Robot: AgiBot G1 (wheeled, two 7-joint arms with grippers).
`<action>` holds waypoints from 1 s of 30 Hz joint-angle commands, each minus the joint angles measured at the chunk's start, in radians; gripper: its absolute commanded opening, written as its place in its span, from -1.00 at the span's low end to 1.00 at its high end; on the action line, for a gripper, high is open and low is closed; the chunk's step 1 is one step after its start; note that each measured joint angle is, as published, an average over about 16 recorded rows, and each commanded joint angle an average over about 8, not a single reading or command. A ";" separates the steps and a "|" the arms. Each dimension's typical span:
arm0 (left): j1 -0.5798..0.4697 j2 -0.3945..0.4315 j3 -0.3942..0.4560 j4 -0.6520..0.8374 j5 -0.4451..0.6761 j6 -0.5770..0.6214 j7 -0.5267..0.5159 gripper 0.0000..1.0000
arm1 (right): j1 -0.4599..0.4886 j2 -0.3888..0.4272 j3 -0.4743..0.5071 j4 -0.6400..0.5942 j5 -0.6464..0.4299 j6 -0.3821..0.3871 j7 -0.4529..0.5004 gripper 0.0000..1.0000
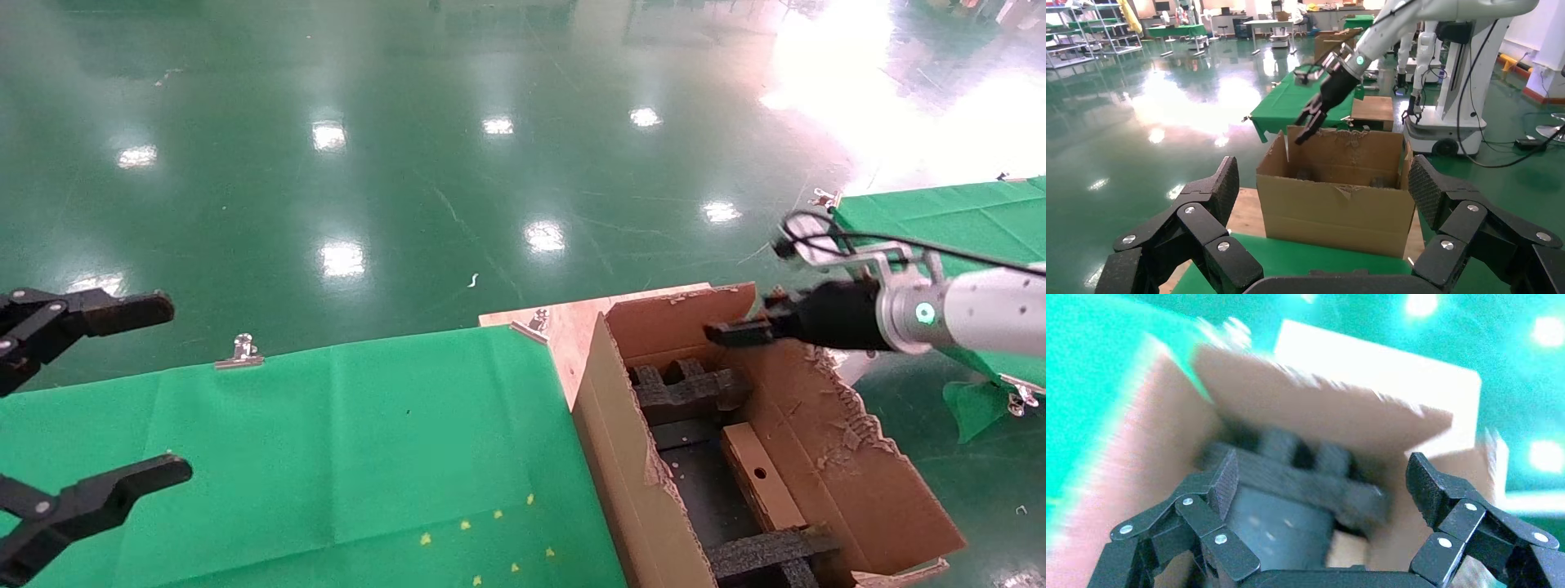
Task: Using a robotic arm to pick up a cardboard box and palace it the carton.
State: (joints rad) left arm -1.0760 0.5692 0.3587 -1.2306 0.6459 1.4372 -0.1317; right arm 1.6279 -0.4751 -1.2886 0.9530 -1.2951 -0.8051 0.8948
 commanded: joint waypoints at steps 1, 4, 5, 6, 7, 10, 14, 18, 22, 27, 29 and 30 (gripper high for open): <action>0.000 0.000 0.000 0.000 0.000 0.000 0.000 1.00 | 0.025 0.015 0.012 0.062 0.007 -0.013 -0.003 1.00; 0.000 0.000 0.000 0.000 0.000 0.000 0.000 1.00 | 0.028 0.034 0.039 0.128 0.071 -0.043 -0.062 1.00; 0.000 0.000 0.000 0.000 0.000 0.000 0.000 1.00 | 0.029 0.040 0.048 0.148 0.092 -0.053 -0.084 1.00; 0.000 0.000 0.000 0.000 0.000 0.000 0.000 1.00 | 0.028 0.045 0.057 0.165 0.115 -0.064 -0.104 1.00; 0.000 0.000 0.000 0.000 0.000 0.000 0.000 1.00 | 0.027 0.049 0.064 0.178 0.136 -0.072 -0.118 1.00; 0.000 0.000 0.000 0.000 0.000 0.000 0.000 1.00 | 0.025 0.055 0.077 0.201 0.174 -0.091 -0.140 1.00; 0.000 0.000 0.000 0.000 0.000 0.000 0.000 1.00 | 0.023 0.057 0.084 0.208 0.191 -0.099 -0.144 1.00; 0.000 0.000 0.000 0.000 0.000 0.000 0.000 1.00 | 0.021 0.054 0.078 0.193 0.175 -0.091 -0.137 1.00; 0.000 0.000 0.000 0.000 0.000 0.000 0.000 1.00 | 0.012 0.049 0.091 0.190 0.173 -0.097 -0.143 1.00; 0.000 0.000 0.000 0.000 0.000 0.000 0.000 1.00 | -0.026 0.037 0.152 0.201 0.200 -0.137 -0.181 1.00; 0.000 0.000 0.000 0.000 0.000 0.000 0.000 1.00 | -0.044 0.031 0.183 0.205 0.213 -0.157 -0.199 1.00; 0.000 0.000 0.000 0.000 0.000 0.000 0.000 1.00 | -0.054 0.028 0.199 0.208 0.220 -0.167 -0.209 1.00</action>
State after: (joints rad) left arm -1.0757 0.5689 0.3586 -1.2302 0.6456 1.4369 -0.1316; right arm 1.5734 -0.4475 -1.0896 1.1608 -1.0748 -0.9722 0.6854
